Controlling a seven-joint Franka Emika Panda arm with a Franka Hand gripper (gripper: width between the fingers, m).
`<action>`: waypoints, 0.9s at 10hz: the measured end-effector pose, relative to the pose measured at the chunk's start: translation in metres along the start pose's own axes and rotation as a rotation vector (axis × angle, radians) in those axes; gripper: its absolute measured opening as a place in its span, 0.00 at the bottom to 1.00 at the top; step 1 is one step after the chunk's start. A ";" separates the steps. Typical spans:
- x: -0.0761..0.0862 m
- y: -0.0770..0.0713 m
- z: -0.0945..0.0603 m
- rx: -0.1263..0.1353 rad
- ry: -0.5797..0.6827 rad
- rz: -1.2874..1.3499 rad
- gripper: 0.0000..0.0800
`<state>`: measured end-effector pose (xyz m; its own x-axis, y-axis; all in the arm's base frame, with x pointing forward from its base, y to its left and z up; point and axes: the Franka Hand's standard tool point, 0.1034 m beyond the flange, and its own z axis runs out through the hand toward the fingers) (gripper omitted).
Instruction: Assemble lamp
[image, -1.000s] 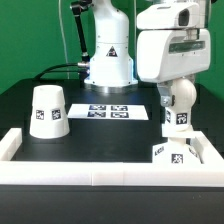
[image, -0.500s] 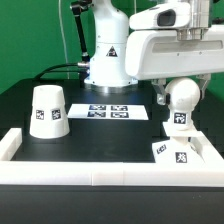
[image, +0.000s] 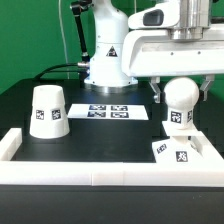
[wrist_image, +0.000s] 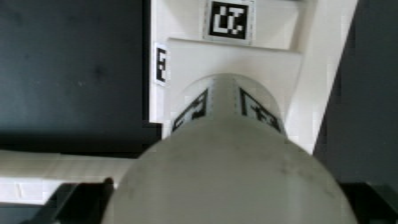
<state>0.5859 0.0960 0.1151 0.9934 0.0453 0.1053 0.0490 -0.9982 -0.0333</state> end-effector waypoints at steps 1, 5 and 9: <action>0.000 0.000 0.000 0.000 -0.001 0.101 0.72; -0.006 -0.005 0.002 0.001 -0.026 0.546 0.72; -0.006 -0.007 0.002 0.022 -0.045 0.793 0.72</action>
Offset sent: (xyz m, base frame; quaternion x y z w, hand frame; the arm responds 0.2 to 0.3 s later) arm -0.0020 0.0012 0.0002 -0.0232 -0.0117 0.2818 0.9591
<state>0.5793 0.1029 0.1129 0.7360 -0.6770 0.0019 -0.6734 -0.7323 -0.1009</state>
